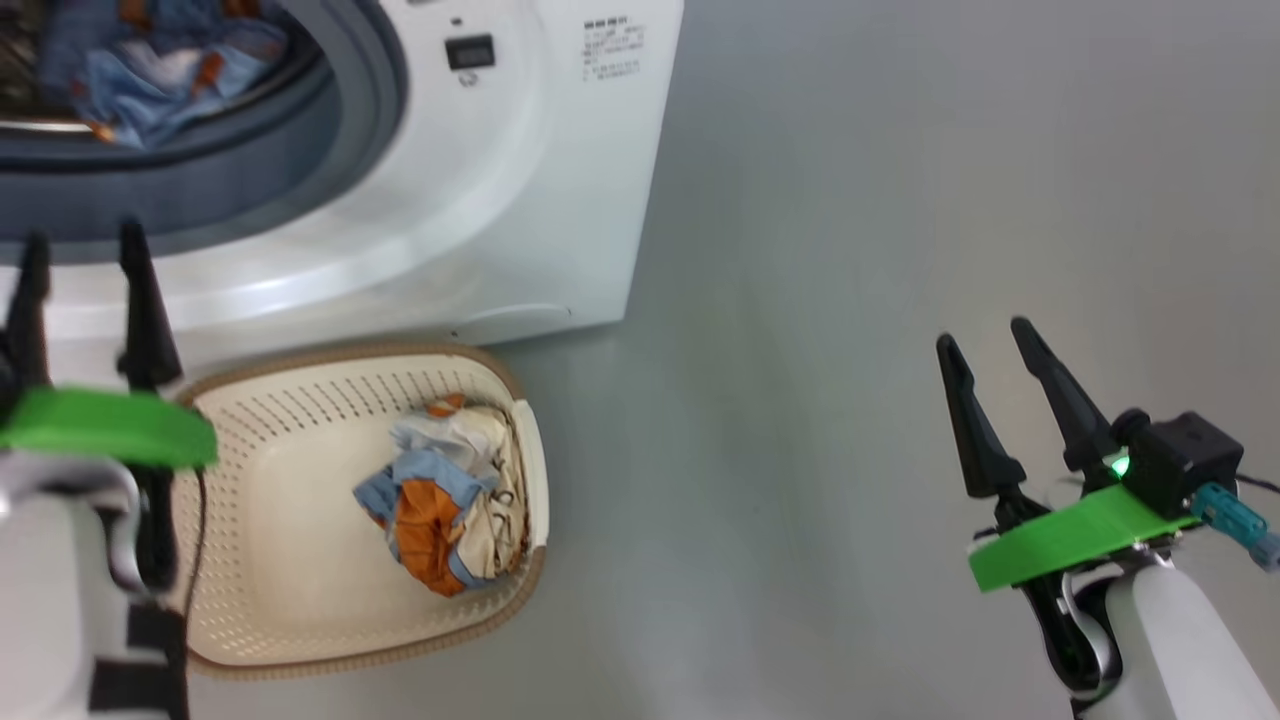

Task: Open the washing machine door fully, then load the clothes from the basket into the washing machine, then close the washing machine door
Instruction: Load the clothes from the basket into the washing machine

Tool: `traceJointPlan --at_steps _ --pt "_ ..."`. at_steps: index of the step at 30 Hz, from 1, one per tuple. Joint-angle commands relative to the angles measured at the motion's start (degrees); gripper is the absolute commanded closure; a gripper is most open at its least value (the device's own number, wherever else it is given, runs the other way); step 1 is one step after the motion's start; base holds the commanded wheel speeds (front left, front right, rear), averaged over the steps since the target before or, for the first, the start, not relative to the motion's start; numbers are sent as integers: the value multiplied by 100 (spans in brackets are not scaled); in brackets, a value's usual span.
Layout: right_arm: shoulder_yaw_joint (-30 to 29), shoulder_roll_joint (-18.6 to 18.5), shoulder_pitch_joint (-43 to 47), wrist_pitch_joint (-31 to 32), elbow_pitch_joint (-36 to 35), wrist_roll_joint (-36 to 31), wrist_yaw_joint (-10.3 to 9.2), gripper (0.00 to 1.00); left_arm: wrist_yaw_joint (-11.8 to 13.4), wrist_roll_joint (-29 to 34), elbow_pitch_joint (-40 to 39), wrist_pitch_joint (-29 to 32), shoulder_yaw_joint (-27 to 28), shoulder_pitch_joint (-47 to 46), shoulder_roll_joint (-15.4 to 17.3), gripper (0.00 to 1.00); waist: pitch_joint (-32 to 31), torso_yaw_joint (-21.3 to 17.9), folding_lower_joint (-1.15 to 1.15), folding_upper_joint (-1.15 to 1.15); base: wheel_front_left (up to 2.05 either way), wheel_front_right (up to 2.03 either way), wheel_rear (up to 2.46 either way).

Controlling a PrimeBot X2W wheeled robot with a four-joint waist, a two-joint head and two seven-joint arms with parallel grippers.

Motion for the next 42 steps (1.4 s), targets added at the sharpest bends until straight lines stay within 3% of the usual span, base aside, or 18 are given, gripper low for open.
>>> traceJointPlan --at_steps 1,30,42 --pt "76 -86 187 -42 -105 0 53 0 -8 88 -270 -34 140 263 161 0 -300 110 0 0 0 0 0" --pt "-375 -275 1462 -42 -183 59 53 0 -9 -191 -2005 -35 282 3388 -278 0 -1613 413 0 0 0 0 0" --pt "-451 -280 1559 -42 -270 50 53 0 -9 -176 -2287 -35 309 3659 -357 0 -1650 416 0 0 0 0 0"
